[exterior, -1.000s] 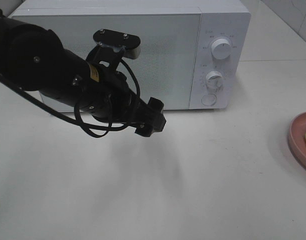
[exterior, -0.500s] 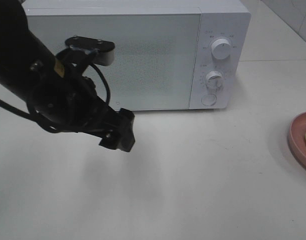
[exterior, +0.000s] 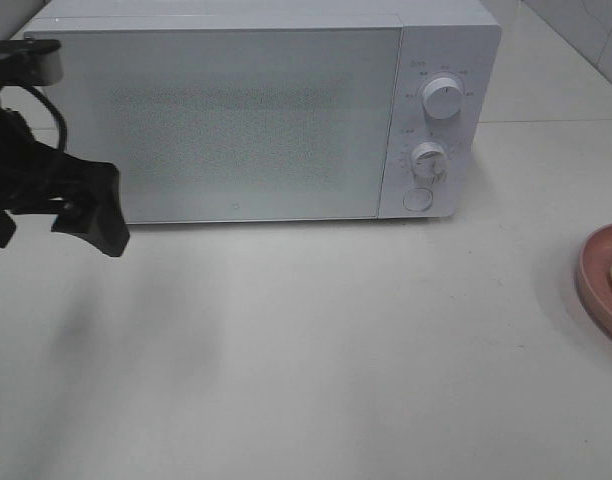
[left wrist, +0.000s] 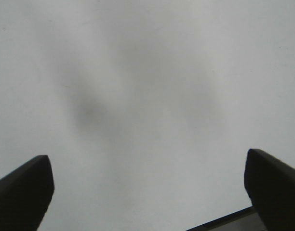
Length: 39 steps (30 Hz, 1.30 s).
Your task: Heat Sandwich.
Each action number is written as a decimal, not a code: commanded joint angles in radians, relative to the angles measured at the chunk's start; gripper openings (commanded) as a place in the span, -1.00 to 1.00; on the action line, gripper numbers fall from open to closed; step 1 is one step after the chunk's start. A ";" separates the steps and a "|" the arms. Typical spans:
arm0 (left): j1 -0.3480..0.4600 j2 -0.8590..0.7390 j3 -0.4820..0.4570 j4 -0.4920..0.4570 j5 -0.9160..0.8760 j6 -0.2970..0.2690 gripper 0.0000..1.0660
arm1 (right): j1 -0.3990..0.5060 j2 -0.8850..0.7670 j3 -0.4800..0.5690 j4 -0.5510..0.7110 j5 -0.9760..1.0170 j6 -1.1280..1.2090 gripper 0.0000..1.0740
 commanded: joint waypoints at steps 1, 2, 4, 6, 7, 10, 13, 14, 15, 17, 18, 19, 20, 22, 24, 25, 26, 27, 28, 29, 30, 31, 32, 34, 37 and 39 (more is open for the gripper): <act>0.080 -0.050 0.044 0.012 0.011 0.004 0.90 | -0.007 -0.025 0.004 -0.001 -0.008 -0.008 0.42; 0.100 -0.069 0.066 0.015 0.010 0.004 0.90 | -0.007 -0.025 0.004 -0.001 -0.008 -0.008 0.42; 0.124 -0.088 0.087 0.020 0.010 0.007 0.90 | -0.007 -0.025 0.004 -0.001 -0.008 -0.008 0.42; 0.182 -0.150 0.151 0.034 0.009 0.008 0.90 | -0.007 -0.025 0.004 -0.001 -0.008 -0.008 0.42; 0.195 -0.169 0.168 0.037 0.008 0.011 0.90 | -0.007 -0.025 0.004 -0.001 -0.008 -0.008 0.42; 0.229 -0.250 0.226 0.039 0.002 0.022 0.90 | -0.007 -0.025 0.004 -0.001 -0.008 -0.008 0.42; 0.233 -0.335 0.268 0.046 0.001 0.025 0.90 | -0.007 -0.025 0.004 -0.001 -0.008 -0.008 0.42; 0.233 -0.335 0.268 0.046 0.001 0.025 0.90 | -0.007 -0.025 0.004 -0.001 -0.008 -0.008 0.42; 0.233 -0.394 0.289 0.049 0.005 0.025 0.90 | -0.007 -0.025 0.004 -0.001 -0.008 -0.008 0.42; 0.233 -0.456 0.304 0.053 0.008 0.025 0.90 | -0.007 -0.025 0.004 -0.001 -0.008 -0.008 0.42; 0.233 -0.493 0.312 0.058 0.010 0.026 0.90 | -0.007 -0.025 0.004 -0.001 -0.008 -0.008 0.42; 0.233 -0.567 0.329 0.071 0.022 0.026 0.90 | -0.007 -0.025 0.004 -0.001 -0.008 -0.008 0.42; 0.233 -0.567 0.329 0.071 0.022 0.026 0.90 | -0.007 -0.025 0.004 -0.001 -0.008 -0.008 0.42; 0.233 -0.633 0.344 0.090 0.038 0.026 0.90 | -0.007 -0.025 0.004 -0.001 -0.008 -0.008 0.42; 0.233 -0.669 0.354 0.099 0.048 0.026 0.90 | -0.007 -0.025 0.004 -0.001 -0.008 -0.008 0.42; 0.233 -0.735 0.372 0.109 0.072 0.026 0.90 | -0.007 -0.025 0.004 -0.001 -0.008 -0.008 0.42; 0.233 -0.770 0.384 0.112 0.084 0.033 0.90 | -0.007 -0.025 0.004 -0.001 -0.008 -0.008 0.42; 0.233 -0.805 0.396 0.113 0.096 0.040 0.90 | -0.007 -0.025 0.004 -0.001 -0.008 -0.008 0.42; 0.233 -0.871 0.423 0.113 0.119 0.044 0.90 | -0.007 -0.025 0.004 -0.001 -0.008 -0.008 0.42; 0.233 -0.871 0.423 0.113 0.119 0.044 0.90 | -0.007 -0.025 0.004 -0.001 -0.008 -0.008 0.42; 0.233 -0.896 0.433 0.113 0.126 0.044 0.90 | -0.007 -0.025 0.004 -0.001 -0.008 -0.008 0.42; 0.233 -0.926 0.445 0.115 0.135 0.044 0.90 | -0.007 -0.025 0.004 -0.001 -0.008 -0.008 0.42; 0.233 -0.973 0.468 0.115 0.150 0.044 0.90 | -0.007 -0.025 0.004 -0.001 -0.008 -0.008 0.42; 0.233 -0.998 0.482 0.114 0.160 0.044 0.90 | -0.007 -0.025 0.004 -0.001 -0.008 -0.008 0.42; 0.233 -1.070 0.505 0.116 0.176 0.044 0.90 | -0.007 -0.025 0.004 -0.001 -0.008 -0.008 0.42; 0.233 -1.080 0.505 0.123 0.176 0.044 0.90 | -0.007 -0.025 0.004 -0.001 -0.008 -0.008 0.42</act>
